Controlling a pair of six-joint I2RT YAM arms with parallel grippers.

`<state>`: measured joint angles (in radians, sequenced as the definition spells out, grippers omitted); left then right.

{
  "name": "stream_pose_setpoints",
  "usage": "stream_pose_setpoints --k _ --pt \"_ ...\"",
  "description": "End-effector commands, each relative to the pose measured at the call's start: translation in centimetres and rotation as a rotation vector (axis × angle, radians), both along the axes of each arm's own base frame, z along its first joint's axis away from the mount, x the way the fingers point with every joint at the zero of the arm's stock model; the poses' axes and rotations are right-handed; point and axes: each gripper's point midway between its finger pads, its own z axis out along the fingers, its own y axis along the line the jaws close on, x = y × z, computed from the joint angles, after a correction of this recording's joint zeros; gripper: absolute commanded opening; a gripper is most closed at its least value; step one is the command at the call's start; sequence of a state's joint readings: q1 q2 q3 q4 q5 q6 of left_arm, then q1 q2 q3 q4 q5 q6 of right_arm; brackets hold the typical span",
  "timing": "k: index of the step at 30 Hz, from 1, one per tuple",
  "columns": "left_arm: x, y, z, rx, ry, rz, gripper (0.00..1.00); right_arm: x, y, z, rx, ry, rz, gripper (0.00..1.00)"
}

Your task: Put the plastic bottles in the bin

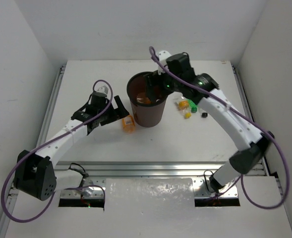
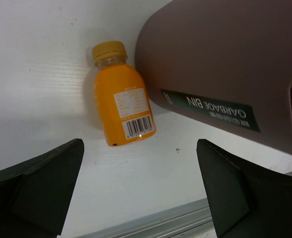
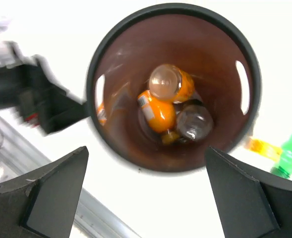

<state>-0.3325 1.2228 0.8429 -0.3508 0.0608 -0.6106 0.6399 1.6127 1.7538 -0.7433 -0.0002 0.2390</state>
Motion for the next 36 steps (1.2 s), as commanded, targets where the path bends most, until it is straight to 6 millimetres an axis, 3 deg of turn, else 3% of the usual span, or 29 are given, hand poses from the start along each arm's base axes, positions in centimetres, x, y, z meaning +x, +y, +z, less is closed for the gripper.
stream_pose_setpoints --k 1,3,10,17,21,24,25,27,29,30,31,33,34,36 --pt "1.3 -1.1 -0.3 -0.031 -0.034 -0.027 0.94 -3.5 -2.2 7.0 0.135 -0.158 0.003 0.99" --pt "1.5 -1.0 -1.7 -0.014 -0.002 -0.018 0.93 -4.6 -3.0 6.7 0.128 -0.154 0.003 0.99" --pt "2.6 -1.2 -5.4 -0.007 0.068 0.029 0.91 -8.2 -5.5 9.3 0.189 -0.221 0.012 0.99" --pt "3.7 -2.9 -7.9 -0.065 0.084 0.030 0.90 -8.9 -6.0 8.0 0.184 -0.241 0.025 0.99" --pt "3.1 -2.4 -10.7 -0.031 0.150 0.062 0.75 -8.9 -6.0 6.6 0.173 -0.217 0.026 0.99" --pt "2.6 -1.7 -11.5 -0.005 0.166 0.082 0.60 -9.1 -5.9 6.1 0.172 -0.210 0.033 0.99" --pt "2.1 -1.3 -11.8 0.009 0.178 0.093 0.48 -9.0 -6.0 5.7 0.166 -0.208 0.026 0.99" --pt "1.7 0.6 -10.0 0.052 0.126 0.167 0.28 -9.0 -6.5 5.5 0.160 -0.213 0.008 0.99" --pt "0.4 2.2 -8.9 0.084 0.121 0.226 0.15 -8.7 -7.3 4.9 0.128 -0.212 -0.038 0.99" --pt "0.2 2.8 -7.6 0.084 0.090 0.250 0.14 -8.1 -8.3 4.1 0.089 -0.212 -0.093 0.99" --pt "0.4 3.8 -4.4 0.076 -0.004 0.295 0.13 -7.9 -9.0 3.3 0.064 -0.199 -0.130 0.99" --pt "-0.4 4.9 -1.1 0.084 -0.066 0.326 0.12 -7.0 -10.6 1.6 -0.002 -0.190 -0.230 0.99" --pt "-1.0 5.8 1.9 0.074 -0.139 0.348 0.12 -6.7 -11.2 1.3 -0.003 -0.182 -0.271 0.99" --pt "-1.1 5.5 8.2 0.029 -0.285 0.309 0.12 -6.1 -12.4 0.8 0.006 -0.182 -0.338 0.99"
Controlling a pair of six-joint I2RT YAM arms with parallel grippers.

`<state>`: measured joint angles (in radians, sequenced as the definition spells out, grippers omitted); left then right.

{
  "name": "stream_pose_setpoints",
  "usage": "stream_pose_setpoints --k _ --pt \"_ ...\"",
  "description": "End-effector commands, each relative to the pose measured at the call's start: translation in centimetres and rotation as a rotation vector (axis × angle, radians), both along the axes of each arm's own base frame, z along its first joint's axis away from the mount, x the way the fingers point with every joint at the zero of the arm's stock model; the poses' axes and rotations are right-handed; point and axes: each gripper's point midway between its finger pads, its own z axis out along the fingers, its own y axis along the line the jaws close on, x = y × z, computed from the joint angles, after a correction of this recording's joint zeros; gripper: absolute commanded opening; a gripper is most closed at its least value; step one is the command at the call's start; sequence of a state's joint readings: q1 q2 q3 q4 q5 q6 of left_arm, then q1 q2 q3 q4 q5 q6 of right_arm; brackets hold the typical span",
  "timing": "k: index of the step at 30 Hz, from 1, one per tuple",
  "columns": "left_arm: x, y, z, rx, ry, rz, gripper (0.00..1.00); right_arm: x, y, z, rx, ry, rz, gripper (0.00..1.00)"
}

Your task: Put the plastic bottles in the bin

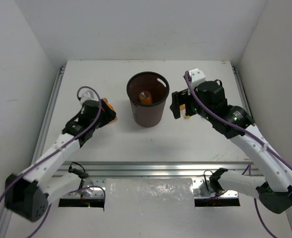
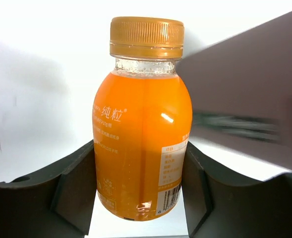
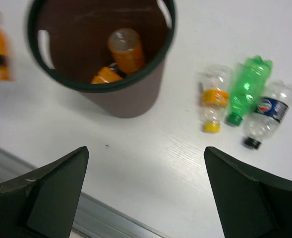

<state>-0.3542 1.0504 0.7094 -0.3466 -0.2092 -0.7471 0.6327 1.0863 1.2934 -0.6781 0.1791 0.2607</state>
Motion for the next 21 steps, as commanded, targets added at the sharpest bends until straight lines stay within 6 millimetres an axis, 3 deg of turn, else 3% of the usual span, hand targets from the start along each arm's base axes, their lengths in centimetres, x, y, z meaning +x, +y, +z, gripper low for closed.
stream_pose_setpoints --k 1,3,4,7,9,13,15,16,17,21 --pt "0.4 0.9 12.3 0.011 -0.290 -0.010 0.12 1.8 -3.0 -0.2 0.009 -0.033 -0.192 0.99" --pt "0.5 -0.4 16.3 -0.012 -0.366 -0.087 0.12 2.3 -3.9 0.2 0.035 -0.051 -0.240 0.99" --pt "0.8 -1.8 19.7 -0.053 -0.429 -0.158 0.12 2.5 -4.1 0.4 0.051 -0.049 -0.251 0.99" --pt "2.1 -5.0 23.8 -0.108 -0.485 -0.294 0.12 3.4 -4.7 1.5 0.072 -0.069 -0.290 0.99" --pt "2.9 -6.5 24.7 -0.133 -0.489 -0.343 0.14 4.3 -5.3 2.6 0.081 -0.099 -0.327 0.99" --pt "5.7 -9.7 23.7 -0.158 -0.440 -0.394 0.18 6.9 -7.4 3.1 0.053 -0.082 -0.412 0.99" --pt "7.0 -10.7 22.1 -0.143 -0.396 -0.396 0.26 8.6 -8.7 2.4 0.069 -0.029 -0.428 0.99" --pt "7.4 -11.4 22.2 -0.130 -0.393 -0.398 0.28 9.6 -10.2 1.5 0.078 0.000 -0.466 0.99" --pt "8.3 -12.1 20.9 -0.120 -0.358 -0.398 0.29 9.9 -10.1 1.1 0.108 0.027 -0.447 0.99" --pt "9.4 -12.8 19.4 -0.097 -0.299 -0.388 0.53 11.3 -12.2 -1.7 0.145 0.115 -0.479 0.99"
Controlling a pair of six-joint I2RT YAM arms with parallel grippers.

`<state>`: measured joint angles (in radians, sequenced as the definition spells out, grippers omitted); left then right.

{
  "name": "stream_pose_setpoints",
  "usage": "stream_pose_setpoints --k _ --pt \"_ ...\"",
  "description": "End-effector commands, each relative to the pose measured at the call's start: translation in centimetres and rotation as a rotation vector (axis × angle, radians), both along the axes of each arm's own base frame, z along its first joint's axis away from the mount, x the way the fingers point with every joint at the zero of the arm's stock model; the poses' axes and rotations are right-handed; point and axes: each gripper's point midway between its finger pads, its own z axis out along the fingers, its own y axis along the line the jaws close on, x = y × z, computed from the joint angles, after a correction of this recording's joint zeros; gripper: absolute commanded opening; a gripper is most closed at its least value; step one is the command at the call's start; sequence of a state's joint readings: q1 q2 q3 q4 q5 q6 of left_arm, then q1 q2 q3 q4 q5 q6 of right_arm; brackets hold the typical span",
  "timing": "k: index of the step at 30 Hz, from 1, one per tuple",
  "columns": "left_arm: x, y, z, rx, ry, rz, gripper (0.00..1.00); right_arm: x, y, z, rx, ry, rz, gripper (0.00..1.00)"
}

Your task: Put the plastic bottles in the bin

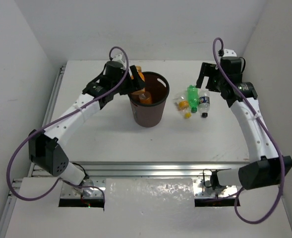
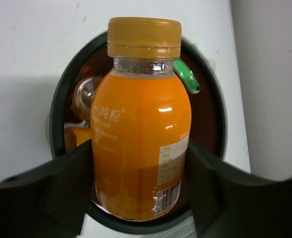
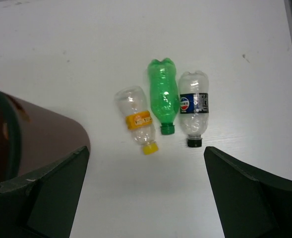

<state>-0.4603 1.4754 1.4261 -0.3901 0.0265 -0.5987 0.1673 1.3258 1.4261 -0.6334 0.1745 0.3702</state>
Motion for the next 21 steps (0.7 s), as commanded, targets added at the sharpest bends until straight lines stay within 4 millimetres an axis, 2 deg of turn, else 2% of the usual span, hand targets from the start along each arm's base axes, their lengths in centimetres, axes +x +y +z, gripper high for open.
stream_pose_setpoints --k 1,2,3,5,6,8,9,10,12,13,14,15,16,18,19,21 --pt "0.0 -0.3 3.8 -0.014 -0.078 -0.001 0.68 1.0 -0.9 -1.7 0.083 0.047 -0.001 0.99" --pt "0.1 -0.3 3.9 -0.014 -0.082 -0.002 0.74 1.3 -1.4 -2.3 0.094 0.057 -0.013 0.99" --pt "0.1 -0.3 4.0 -0.014 -0.085 -0.002 0.86 1.5 -2.8 -3.7 0.099 0.082 -0.050 0.99" --pt "-0.2 -0.5 5.2 -0.025 -0.105 -0.018 0.91 2.4 -3.5 -6.1 0.122 0.118 -0.084 0.99" --pt "-0.2 -0.5 5.7 -0.030 -0.113 -0.021 0.92 2.7 -5.3 -7.1 0.132 0.131 -0.133 0.99" --pt "-1.0 -0.4 8.1 -0.051 -0.151 -0.030 0.93 3.9 -6.3 -10.0 0.129 0.169 -0.173 0.99" --pt "-1.7 -0.1 9.4 -0.062 -0.174 -0.033 0.93 4.6 -7.0 -10.5 0.112 0.166 -0.188 0.99" --pt "-2.2 0.1 10.0 -0.062 -0.180 -0.037 0.93 5.3 -7.5 -12.2 0.094 0.197 -0.195 0.98" --pt "-3.7 1.1 12.6 -0.071 -0.234 -0.034 0.93 6.6 -8.4 -13.2 0.055 0.201 -0.194 0.95" --pt "-4.3 1.7 12.8 -0.055 -0.239 -0.024 0.94 7.1 -8.6 -15.1 0.042 0.241 -0.195 0.94" --pt "-4.8 2.1 13.2 -0.055 -0.245 -0.020 0.94 7.8 -8.9 -15.2 0.031 0.240 -0.191 0.90" --pt "-6.2 2.8 14.4 -0.067 -0.273 -0.018 0.94 8.1 -9.0 -16.0 0.016 0.260 -0.177 0.88" --pt "-6.8 3.1 13.9 -0.061 -0.267 -0.020 0.94 8.4 -9.1 -16.8 0.009 0.281 -0.174 0.85" --pt "-8.4 4.8 13.8 -0.037 -0.289 0.009 0.95 8.8 -8.9 -20.5 0.008 0.366 -0.150 0.82" --pt "-8.9 5.3 13.6 -0.026 -0.292 0.017 0.96 9.0 -8.8 -20.3 0.009 0.361 -0.140 0.82" --pt "-10.3 6.6 13.8 -0.016 -0.316 0.041 0.96 8.9 -9.0 -22.7 -0.004 0.418 -0.133 0.82"
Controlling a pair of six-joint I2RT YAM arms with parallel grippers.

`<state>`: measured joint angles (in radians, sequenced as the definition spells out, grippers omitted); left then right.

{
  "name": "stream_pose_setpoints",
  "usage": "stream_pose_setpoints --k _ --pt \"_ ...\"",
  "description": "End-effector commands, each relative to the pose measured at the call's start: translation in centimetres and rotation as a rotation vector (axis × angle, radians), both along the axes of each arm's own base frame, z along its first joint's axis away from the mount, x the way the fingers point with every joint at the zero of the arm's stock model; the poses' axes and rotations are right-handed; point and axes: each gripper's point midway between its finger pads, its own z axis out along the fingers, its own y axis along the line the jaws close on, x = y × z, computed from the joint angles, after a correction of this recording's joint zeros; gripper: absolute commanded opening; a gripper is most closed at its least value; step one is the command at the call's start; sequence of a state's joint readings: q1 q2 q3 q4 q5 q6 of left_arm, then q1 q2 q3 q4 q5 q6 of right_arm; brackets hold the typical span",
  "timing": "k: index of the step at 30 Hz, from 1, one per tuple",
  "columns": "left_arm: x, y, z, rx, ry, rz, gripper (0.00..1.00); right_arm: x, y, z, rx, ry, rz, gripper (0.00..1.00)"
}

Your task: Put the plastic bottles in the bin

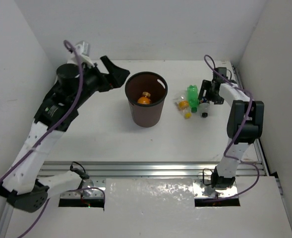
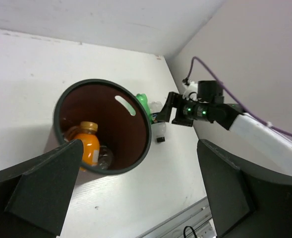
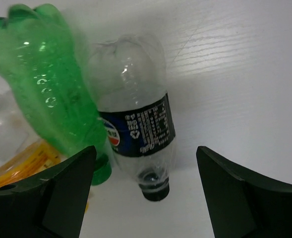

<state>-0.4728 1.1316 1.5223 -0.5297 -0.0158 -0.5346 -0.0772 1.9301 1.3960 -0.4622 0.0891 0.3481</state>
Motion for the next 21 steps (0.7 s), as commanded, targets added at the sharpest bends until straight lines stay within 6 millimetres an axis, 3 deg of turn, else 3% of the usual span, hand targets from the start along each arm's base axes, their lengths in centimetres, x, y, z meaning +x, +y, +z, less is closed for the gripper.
stream_pose_setpoints --k 1,5,8,9,11,13,14,17,18,19,21 --pt "-1.9 2.0 -1.8 0.077 0.008 0.041 0.97 1.9 -0.8 -0.2 -0.028 -0.026 0.033 0.82" --pt "-3.2 3.4 -3.6 0.124 0.025 0.060 0.97 0.9 -1.3 -3.6 0.000 0.049 0.024 0.79" --pt "-3.6 3.8 -4.7 0.148 0.034 0.064 0.97 0.6 -0.6 -4.9 0.051 0.068 0.049 0.58" --pt "-3.5 3.7 -5.3 0.161 0.045 0.061 0.97 0.5 -0.4 -5.1 0.058 0.073 0.051 0.46" --pt "-3.5 3.4 -5.9 0.165 0.054 0.040 0.97 0.1 -0.4 -4.9 0.060 0.079 0.046 0.39" --pt "-3.4 2.6 -6.2 0.159 0.057 0.005 0.97 -0.5 -0.6 -3.1 0.047 0.044 0.023 0.36" --pt "-3.6 1.4 -6.0 0.138 0.042 -0.058 0.97 -0.6 -0.7 0.0 0.038 -0.019 -0.006 0.35" --pt "-4.0 -1.8 -5.2 0.068 0.005 -0.223 0.97 -2.1 0.9 4.6 0.025 -0.132 0.010 0.34" --pt "-4.0 -2.6 -5.1 0.054 0.003 -0.254 0.97 -3.2 3.3 8.2 0.031 -0.227 0.075 0.33" --pt "-3.9 -3.7 -4.8 0.032 -0.005 -0.305 0.97 -3.4 5.3 10.4 0.075 -0.295 0.151 0.32" --pt "-4.1 -5.0 -4.4 0.002 -0.006 -0.363 0.97 -6.1 11.9 15.1 0.223 -0.424 0.394 0.31"
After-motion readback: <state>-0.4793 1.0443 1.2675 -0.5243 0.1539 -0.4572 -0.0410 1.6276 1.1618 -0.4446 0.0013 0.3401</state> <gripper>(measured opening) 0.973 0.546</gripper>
